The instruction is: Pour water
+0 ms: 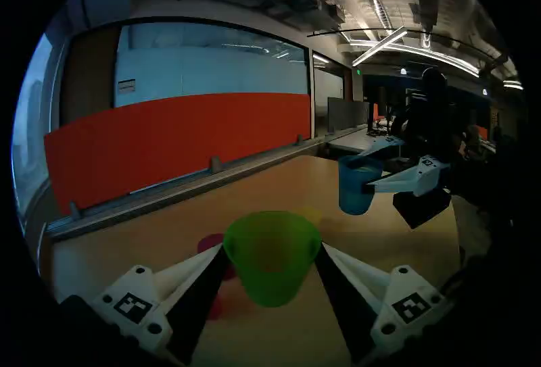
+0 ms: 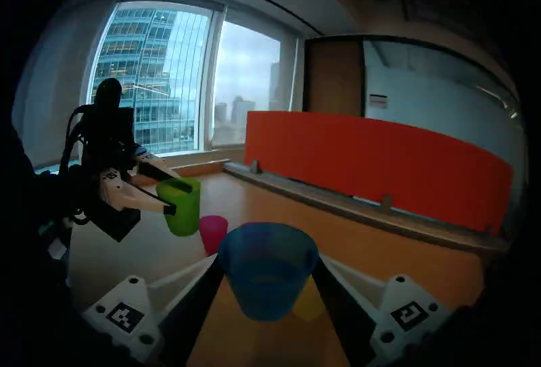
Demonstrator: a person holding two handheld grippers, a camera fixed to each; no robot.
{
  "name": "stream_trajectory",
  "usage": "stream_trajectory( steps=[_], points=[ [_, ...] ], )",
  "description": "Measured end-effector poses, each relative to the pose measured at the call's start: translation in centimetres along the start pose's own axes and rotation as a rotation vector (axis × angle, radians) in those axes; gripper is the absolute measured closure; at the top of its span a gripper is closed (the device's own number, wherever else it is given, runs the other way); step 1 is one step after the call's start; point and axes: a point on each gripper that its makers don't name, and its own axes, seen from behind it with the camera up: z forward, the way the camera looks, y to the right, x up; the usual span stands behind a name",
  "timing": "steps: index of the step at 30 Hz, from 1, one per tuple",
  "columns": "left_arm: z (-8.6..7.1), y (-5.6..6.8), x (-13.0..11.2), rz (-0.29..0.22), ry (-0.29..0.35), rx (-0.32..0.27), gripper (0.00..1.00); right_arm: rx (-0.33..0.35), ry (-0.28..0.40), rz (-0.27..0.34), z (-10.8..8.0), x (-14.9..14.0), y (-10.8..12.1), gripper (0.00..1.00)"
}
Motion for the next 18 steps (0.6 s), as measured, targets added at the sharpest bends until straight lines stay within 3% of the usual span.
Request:
stream_trajectory(
  steps=[18],
  points=[
    [-0.6, 1.5, 1.5, 0.003, 0.059, -0.013, 0.13, 0.014, 0.069, -0.038, 0.6, 3.6, -0.5, 0.09]
  ],
)
